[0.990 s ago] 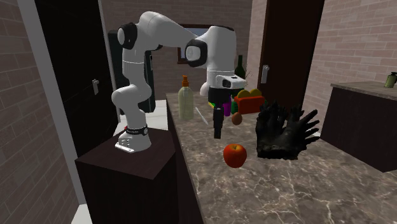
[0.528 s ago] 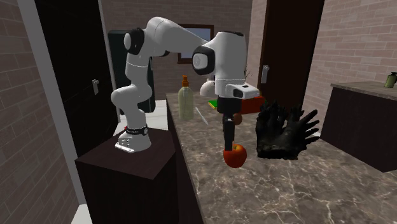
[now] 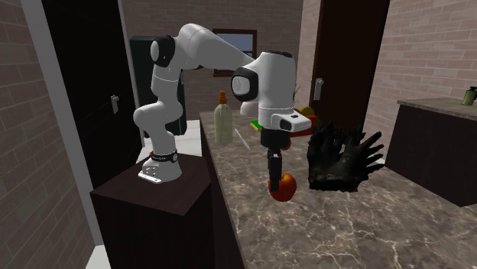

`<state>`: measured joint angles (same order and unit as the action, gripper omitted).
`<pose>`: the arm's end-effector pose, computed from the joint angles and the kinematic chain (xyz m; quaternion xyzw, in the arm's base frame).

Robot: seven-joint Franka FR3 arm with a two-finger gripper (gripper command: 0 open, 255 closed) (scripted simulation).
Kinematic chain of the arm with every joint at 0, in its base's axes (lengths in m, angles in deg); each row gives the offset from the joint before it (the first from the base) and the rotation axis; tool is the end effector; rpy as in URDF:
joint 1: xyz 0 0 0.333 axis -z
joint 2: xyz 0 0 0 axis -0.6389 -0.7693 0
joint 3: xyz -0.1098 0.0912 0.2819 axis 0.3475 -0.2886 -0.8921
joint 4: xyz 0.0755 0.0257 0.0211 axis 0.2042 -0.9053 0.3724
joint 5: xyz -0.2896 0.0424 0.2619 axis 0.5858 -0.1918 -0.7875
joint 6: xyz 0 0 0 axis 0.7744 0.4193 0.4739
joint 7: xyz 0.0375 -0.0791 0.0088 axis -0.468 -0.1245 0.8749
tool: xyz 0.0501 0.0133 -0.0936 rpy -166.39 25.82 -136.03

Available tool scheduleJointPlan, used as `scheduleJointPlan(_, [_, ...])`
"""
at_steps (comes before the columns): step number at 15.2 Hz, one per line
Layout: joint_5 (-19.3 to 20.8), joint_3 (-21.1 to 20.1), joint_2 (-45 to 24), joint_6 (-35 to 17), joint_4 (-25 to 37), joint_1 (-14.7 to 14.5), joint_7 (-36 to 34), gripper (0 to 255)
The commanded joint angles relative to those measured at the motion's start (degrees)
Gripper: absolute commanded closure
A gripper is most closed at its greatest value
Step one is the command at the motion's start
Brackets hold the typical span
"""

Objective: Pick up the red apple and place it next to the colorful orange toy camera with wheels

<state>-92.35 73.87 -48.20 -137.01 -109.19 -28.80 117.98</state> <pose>0.5949 -0.3004 0.4199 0.9939 0.1049 0.0141 0.0325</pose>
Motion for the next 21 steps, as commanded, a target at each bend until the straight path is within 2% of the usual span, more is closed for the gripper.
scheduleJointPlan(1, [0.0, 0.0, 0.0, 0.0, 0.0, 0.0, 0.0, 0])
scheduleJointPlan(4, [0.0, 0.0, 0.0, 0.0, 0.0, 0.0, 0.0, 0])
scheduleJointPlan(5, [0.0, 0.0, 0.0, 0.0, 0.0, 0.0, 0.0, 255])
scheduleJointPlan(14, [0.0, 0.0, 0.0, 0.0, 0.0, 0.0, 0.0, 255])
scheduleJointPlan(21, [0.5, 0.2, 1.2, 4.8, 3.8, 0.0, -0.2, 255])
